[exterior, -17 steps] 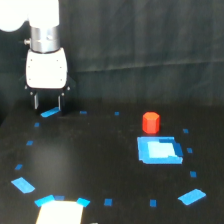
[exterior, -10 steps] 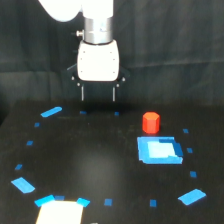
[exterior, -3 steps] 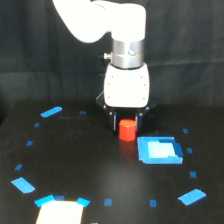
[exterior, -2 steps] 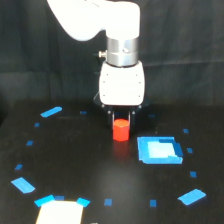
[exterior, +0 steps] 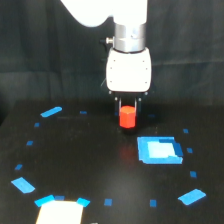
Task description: Pick up the red object from the table
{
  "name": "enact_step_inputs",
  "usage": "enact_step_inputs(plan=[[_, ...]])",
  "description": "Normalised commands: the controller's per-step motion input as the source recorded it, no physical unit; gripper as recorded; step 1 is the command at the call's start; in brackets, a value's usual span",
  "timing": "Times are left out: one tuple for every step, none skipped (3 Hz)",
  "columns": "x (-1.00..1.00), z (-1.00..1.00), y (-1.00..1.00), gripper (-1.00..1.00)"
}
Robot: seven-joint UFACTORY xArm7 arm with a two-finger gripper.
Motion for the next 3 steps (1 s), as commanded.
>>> enact_step_inputs(plan=[[0.28, 1.0, 0.84, -1.0], [0.43, 1.0, 0.76, -0.71], [-0.23, 1.0, -0.37, -1.0]])
